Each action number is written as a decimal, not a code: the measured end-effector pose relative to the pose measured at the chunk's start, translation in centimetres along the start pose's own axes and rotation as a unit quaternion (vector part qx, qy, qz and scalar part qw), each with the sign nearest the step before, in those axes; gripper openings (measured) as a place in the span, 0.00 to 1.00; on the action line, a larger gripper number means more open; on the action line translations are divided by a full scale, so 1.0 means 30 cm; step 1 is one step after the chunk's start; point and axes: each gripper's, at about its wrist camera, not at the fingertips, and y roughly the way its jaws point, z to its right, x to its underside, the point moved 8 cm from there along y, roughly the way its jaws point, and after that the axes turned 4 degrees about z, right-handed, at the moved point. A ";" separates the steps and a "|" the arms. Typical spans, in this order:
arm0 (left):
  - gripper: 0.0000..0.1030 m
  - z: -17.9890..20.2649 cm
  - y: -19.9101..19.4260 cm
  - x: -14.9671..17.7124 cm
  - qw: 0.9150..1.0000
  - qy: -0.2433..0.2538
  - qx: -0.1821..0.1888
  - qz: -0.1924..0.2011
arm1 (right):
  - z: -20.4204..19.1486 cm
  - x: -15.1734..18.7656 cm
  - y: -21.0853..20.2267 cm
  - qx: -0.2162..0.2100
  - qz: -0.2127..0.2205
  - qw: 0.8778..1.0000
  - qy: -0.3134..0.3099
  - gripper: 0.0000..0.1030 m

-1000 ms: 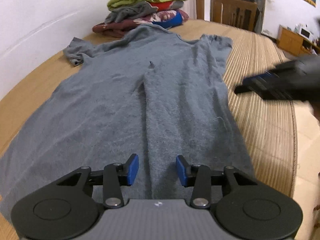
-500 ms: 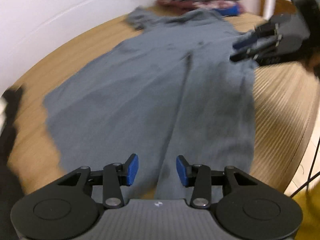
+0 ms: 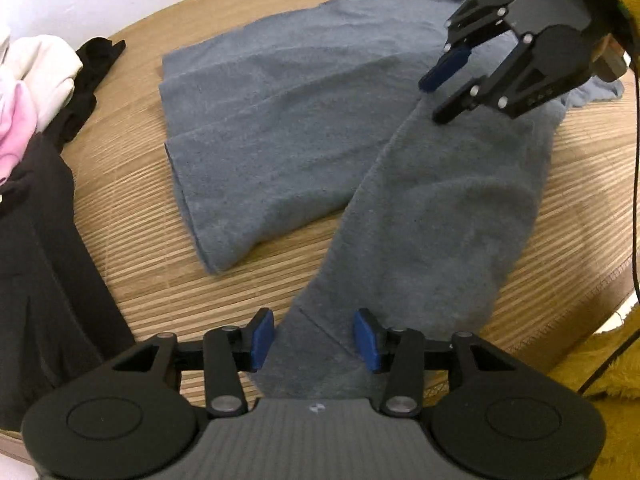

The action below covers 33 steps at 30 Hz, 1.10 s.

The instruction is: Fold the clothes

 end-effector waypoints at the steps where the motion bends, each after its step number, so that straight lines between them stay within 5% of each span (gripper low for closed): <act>1: 0.46 0.001 0.004 -0.003 1.000 -0.011 0.003 0.004 | 0.004 -0.003 0.001 -0.005 0.000 1.000 0.001 0.33; 4: 0.40 -0.002 0.006 0.005 0.999 -0.035 0.017 0.011 | 0.023 -0.003 -0.008 -0.020 -0.001 1.000 0.010 0.30; 8: 0.13 0.020 -0.019 0.009 0.998 -0.060 0.029 0.019 | 0.014 0.002 -0.050 -0.019 0.010 1.000 0.014 0.06; 13: 0.12 0.009 -0.156 -0.049 0.995 -0.089 0.000 0.051 | 0.023 -0.030 -0.176 0.016 0.071 0.996 0.058 0.05; 19: 0.13 -0.121 -0.282 -0.290 0.990 -0.052 -0.065 0.113 | 0.121 -0.108 -0.276 0.072 0.142 0.981 0.108 0.05; 23: 0.15 -0.183 -0.127 -0.395 0.995 -0.018 -0.062 0.079 | 0.206 -0.114 -0.199 0.103 0.140 0.977 0.122 0.05; 26: 0.18 -0.209 0.064 -0.390 0.999 -0.008 -0.053 0.011 | 0.256 -0.070 -0.071 0.114 0.098 0.978 0.145 0.07; 29: 0.21 -0.215 0.135 -0.379 0.998 0.010 -0.069 -0.010 | 0.280 -0.020 -0.032 0.162 0.065 0.969 0.173 0.08; 33: 0.30 -0.235 0.095 -0.383 0.997 0.025 -0.069 -0.001 | 0.267 0.047 -0.215 0.211 0.106 0.943 0.236 0.21</act>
